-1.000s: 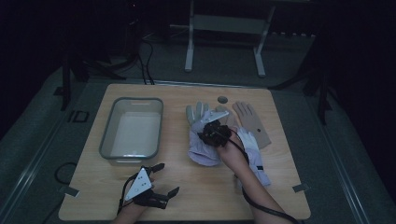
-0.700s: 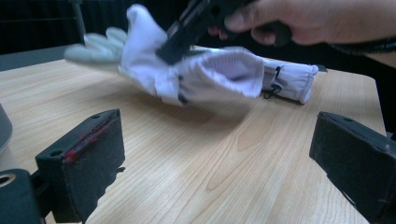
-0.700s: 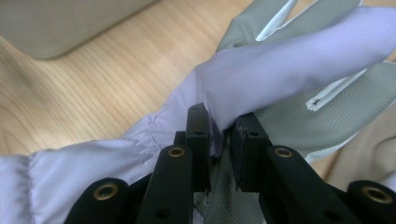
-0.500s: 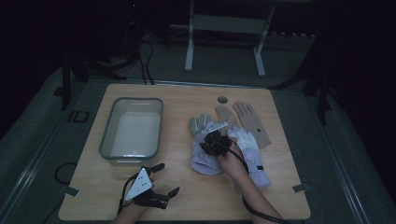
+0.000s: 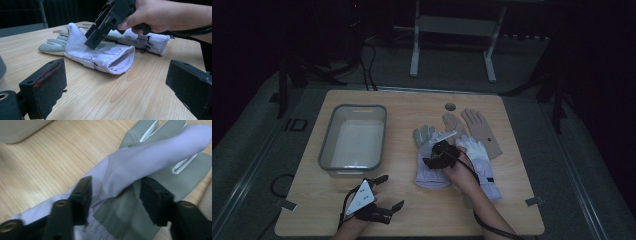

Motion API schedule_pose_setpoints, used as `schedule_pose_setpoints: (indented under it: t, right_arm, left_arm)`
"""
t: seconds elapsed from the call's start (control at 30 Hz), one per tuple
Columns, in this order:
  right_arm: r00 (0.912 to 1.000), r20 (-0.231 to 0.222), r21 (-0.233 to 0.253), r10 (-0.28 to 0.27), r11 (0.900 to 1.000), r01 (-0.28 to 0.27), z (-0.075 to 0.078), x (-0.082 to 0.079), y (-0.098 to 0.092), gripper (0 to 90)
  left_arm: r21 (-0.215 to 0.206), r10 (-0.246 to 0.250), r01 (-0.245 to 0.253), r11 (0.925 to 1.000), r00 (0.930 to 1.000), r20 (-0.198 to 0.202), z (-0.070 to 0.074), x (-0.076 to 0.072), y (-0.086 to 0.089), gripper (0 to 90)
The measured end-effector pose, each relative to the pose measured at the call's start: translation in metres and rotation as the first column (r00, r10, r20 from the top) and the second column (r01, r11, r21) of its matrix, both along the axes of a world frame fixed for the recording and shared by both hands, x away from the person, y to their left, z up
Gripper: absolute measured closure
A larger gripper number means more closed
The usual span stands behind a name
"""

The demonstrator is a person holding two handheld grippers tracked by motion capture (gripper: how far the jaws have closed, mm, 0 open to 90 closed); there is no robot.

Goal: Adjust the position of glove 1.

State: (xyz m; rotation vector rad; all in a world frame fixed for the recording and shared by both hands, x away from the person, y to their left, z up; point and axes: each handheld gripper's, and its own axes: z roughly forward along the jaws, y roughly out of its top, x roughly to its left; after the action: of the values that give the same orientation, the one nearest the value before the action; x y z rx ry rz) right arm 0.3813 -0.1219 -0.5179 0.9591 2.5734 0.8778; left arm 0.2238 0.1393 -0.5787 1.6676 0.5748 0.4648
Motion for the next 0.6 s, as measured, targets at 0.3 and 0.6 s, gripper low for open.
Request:
schedule_pose_setpoints:
  t: [0.3,0.6]
  right_arm:
    - [0.9999,0.014,0.047,-0.008,0.999,0.007,0.018,-0.006,-0.015,30.6]
    - [1.0,0.009,0.075,-0.002,0.997,0.001,0.032,-0.01,-0.039,18.1]
  left_arm:
    - [0.001,0.001,-0.001,1.0,1.0,0.002,0.0,0.0,0.0,3.5]
    - [-0.002,0.003,-0.003,1.0,1.0,0.0,0.0,0.0,0.0,3.5]
